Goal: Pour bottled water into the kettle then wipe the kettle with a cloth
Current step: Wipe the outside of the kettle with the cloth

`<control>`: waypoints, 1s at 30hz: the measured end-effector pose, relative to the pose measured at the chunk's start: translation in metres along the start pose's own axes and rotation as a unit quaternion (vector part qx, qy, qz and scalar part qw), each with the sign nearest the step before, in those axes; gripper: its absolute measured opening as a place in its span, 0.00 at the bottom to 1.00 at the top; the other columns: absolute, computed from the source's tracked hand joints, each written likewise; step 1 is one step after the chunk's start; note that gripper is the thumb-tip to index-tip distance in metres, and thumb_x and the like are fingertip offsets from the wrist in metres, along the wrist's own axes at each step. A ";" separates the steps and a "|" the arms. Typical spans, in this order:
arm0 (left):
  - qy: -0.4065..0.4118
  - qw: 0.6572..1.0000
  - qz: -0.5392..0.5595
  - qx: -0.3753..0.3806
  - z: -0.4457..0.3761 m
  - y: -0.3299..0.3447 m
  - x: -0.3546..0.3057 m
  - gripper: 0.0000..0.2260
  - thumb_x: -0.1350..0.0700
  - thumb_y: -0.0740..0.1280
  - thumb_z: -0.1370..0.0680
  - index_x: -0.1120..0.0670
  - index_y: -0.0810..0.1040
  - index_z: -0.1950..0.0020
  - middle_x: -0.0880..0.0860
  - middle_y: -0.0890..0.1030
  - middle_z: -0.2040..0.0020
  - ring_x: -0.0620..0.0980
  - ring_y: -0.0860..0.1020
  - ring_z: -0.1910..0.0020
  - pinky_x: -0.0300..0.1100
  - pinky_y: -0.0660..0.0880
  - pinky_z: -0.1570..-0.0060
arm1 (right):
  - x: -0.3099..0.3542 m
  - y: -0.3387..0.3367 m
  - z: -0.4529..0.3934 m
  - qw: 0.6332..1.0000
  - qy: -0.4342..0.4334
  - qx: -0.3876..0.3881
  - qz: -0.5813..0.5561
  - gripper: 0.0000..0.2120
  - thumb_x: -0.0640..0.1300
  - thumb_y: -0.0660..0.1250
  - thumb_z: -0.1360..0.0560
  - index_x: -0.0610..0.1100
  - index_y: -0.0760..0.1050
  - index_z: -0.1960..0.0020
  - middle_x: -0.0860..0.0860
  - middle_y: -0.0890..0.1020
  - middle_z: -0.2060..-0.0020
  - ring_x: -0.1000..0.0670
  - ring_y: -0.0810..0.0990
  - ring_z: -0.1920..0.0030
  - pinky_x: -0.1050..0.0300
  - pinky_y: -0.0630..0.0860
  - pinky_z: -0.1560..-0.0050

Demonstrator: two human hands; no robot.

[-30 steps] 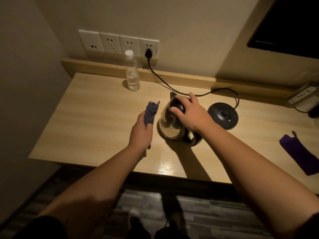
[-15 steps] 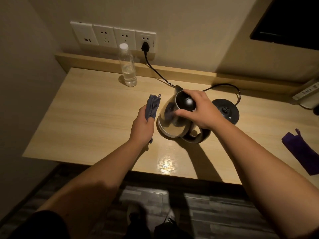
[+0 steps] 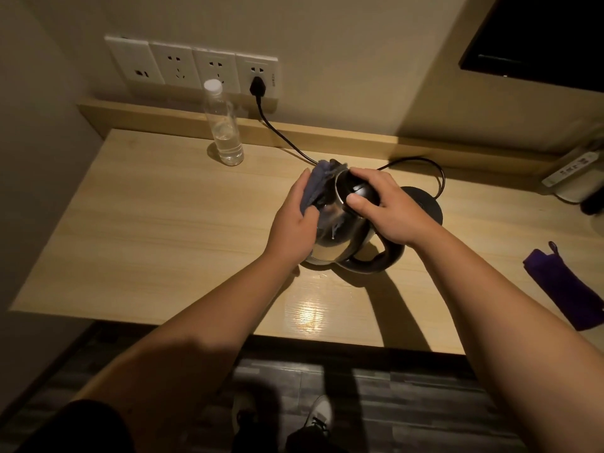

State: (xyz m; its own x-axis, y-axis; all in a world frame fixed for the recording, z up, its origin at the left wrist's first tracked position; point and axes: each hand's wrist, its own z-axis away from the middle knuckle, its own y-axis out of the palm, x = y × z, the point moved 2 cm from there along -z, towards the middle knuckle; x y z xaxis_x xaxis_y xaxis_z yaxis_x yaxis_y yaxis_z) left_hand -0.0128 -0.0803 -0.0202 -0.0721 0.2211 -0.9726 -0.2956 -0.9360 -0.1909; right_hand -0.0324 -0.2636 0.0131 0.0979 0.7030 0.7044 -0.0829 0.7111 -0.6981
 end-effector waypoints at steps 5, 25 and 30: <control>0.096 0.984 -0.147 0.013 0.000 0.022 0.013 0.27 0.50 0.54 0.17 0.45 0.49 0.19 0.45 0.51 0.19 0.43 0.48 0.21 0.49 0.52 0.23 | -0.009 -0.004 -0.002 1.000 -0.005 -0.002 0.002 0.26 0.56 0.63 0.22 0.55 0.61 0.26 0.52 0.66 0.30 0.56 0.67 0.36 0.59 0.65 0.37; 0.004 0.996 -0.031 -0.088 -0.016 0.020 0.026 0.22 0.44 0.47 0.18 0.39 0.62 0.24 0.44 0.66 0.25 0.44 0.65 0.27 0.47 0.65 0.30 | 0.001 0.007 -0.015 0.998 -0.044 0.021 0.051 0.25 0.56 0.63 0.22 0.53 0.65 0.27 0.52 0.65 0.29 0.56 0.66 0.33 0.63 0.66 0.38; 0.102 0.982 -0.123 -0.099 -0.009 0.031 0.018 0.23 0.50 0.48 0.16 0.48 0.59 0.21 0.46 0.62 0.22 0.42 0.57 0.24 0.41 0.56 0.27 | -0.007 -0.001 -0.011 0.999 -0.035 0.000 0.034 0.20 0.54 0.62 0.21 0.51 0.68 0.30 0.53 0.69 0.35 0.55 0.69 0.38 0.56 0.70 0.37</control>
State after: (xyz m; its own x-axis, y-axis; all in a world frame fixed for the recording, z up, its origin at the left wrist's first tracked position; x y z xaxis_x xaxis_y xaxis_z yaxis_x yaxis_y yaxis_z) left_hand -0.0149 -0.1081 -0.0448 0.1765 0.4062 -0.8966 -0.0867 -0.9009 -0.4253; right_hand -0.0226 -0.2691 0.0075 0.0226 0.7486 0.6626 -0.0871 0.6618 -0.7446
